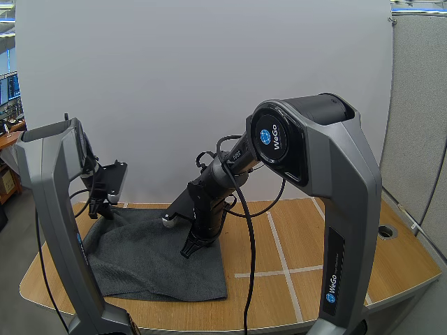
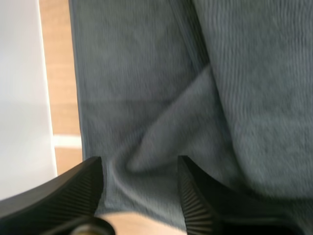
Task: Fold the towel
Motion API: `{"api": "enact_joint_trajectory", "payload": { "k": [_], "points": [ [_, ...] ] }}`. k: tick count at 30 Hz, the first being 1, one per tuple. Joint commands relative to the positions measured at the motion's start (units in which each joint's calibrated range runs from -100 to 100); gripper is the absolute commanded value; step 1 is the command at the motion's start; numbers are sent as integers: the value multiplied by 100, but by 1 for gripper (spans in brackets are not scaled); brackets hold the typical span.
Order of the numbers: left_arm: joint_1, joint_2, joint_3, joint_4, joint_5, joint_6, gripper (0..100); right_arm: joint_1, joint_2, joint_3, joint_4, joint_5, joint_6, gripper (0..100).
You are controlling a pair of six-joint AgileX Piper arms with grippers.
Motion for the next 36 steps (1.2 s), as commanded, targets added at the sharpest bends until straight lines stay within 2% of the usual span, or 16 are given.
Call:
{"api": "enact_joint_trajectory", "payload": {
  "k": [1,5,14,23,29,36],
  "points": [
    [-233,32,-15,-122,158,184,75,-17,-19,63,29,433,-27,0],
    [-301,32,-15,-123,617,184,75,-17,-19,63,29,433,-27,0],
    [-309,37,-15,284,802,184,75,-17,-8,63,27,374,-27,0],
    [-452,93,-15,564,923,184,75,-17,5,63,27,339,-27,0],
    [-455,93,0,779,1015,184,74,-17,5,63,27,339,-27,0],
    [-455,134,0,705,1206,184,71,-17,5,63,27,339,-27,0]
  ]
}}
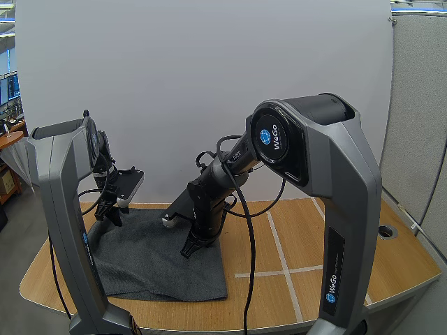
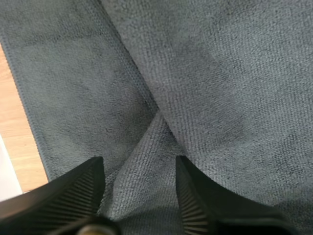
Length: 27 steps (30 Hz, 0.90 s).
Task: Fold the towel
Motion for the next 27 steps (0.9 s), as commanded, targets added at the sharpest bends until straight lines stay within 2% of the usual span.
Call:
{"api": "enact_joint_trajectory", "payload": {
  "k": [1,11,14,18,20,24,27],
  "points": [
    [-27,52,0,-67,289,184,71,-17,5,63,27,304,-27,0],
    [-27,245,0,-203,-11,184,70,-17,5,63,27,267,-27,0],
    [-27,245,0,-65,12,184,65,-17,5,63,27,267,-27,0],
    [-27,245,0,3,46,184,32,-17,5,63,39,266,-27,0],
    [-27,245,0,25,104,184,19,-17,5,63,39,266,-27,0],
    [-27,245,0,25,295,184,7,-17,5,63,50,266,-27,0],
    [-27,245,0,39,352,184,6,-17,5,63,50,266,-27,0]
  ]
}}
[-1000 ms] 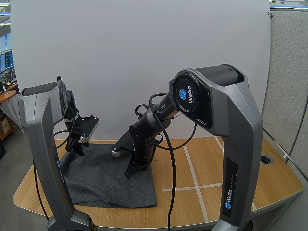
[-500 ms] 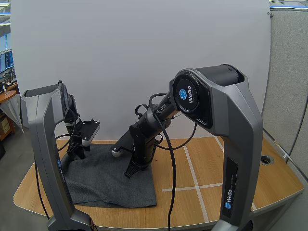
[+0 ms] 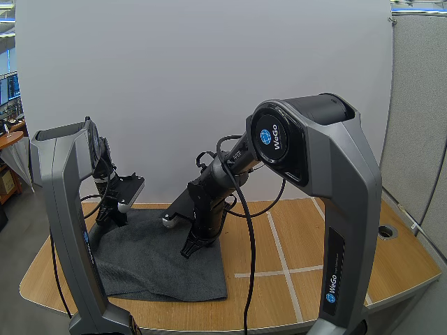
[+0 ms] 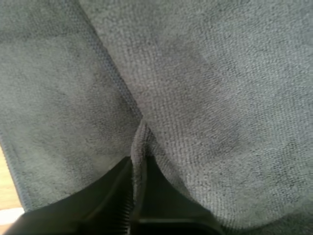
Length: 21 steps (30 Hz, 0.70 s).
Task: Fold the towel
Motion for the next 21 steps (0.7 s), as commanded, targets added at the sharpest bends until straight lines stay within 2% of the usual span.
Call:
{"api": "enact_joint_trajectory", "payload": {
  "k": [1,4,8,16,21],
  "points": [
    [-27,-9,0,13,280,184,6,-17,5,63,50,266,-27,0],
    [-27,-9,0,44,218,184,6,-17,5,63,50,266,-27,0],
    [-27,-9,0,131,-318,112,0,-17,5,63,50,266,-27,0],
    [-27,-9,0,119,-1765,-189,0,-17,5,63,50,266,-27,0],
    [-27,-9,0,119,-2235,-356,0,-17,5,63,50,266,-27,0]
  ]
}}
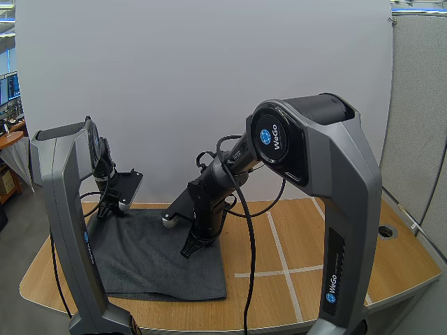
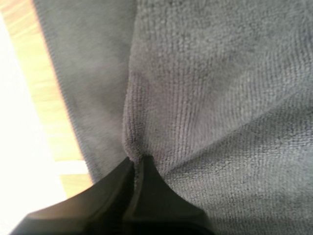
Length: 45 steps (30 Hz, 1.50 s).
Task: Fold the towel
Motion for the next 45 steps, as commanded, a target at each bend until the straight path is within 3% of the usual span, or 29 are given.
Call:
{"api": "enact_joint_trajectory", "payload": {
  "k": [1,11,13,17,18,20,23,27,32,35,42,45],
  "points": [
    [-27,-11,0,-26,-309,-142,0,-17,5,63,50,266,-27,0],
    [4,-11,0,-64,-427,-577,0,-17,5,63,62,283,-27,0],
    [13,-11,0,-81,-408,-663,7,-17,5,63,62,283,-27,0],
    [37,-44,0,-138,-37,-672,49,-17,5,63,60,267,-27,0],
    [37,-44,0,-138,26,-672,51,-17,5,63,60,267,-27,0],
    [37,-134,-12,-165,444,-672,76,-17,5,63,60,227,-27,0],
    [37,-317,-12,-256,575,-759,88,-17,17,63,60,227,-27,0],
    [45,-571,-12,-235,725,-910,89,-17,77,63,60,231,-27,0],
    [148,-1040,-12,-322,1774,-1124,89,-17,100,63,60,248,-58,0],
    [291,-1182,-12,-536,2681,-1252,89,-17,100,63,60,248,-58,0],
    [600,-1442,0,-761,2681,-1520,89,-17,-353,61,13,217,-55,0],
    [852,-1747,0,-1391,2681,-1566,89,-17,-737,61,13,217,-55,0]
  ]
}}
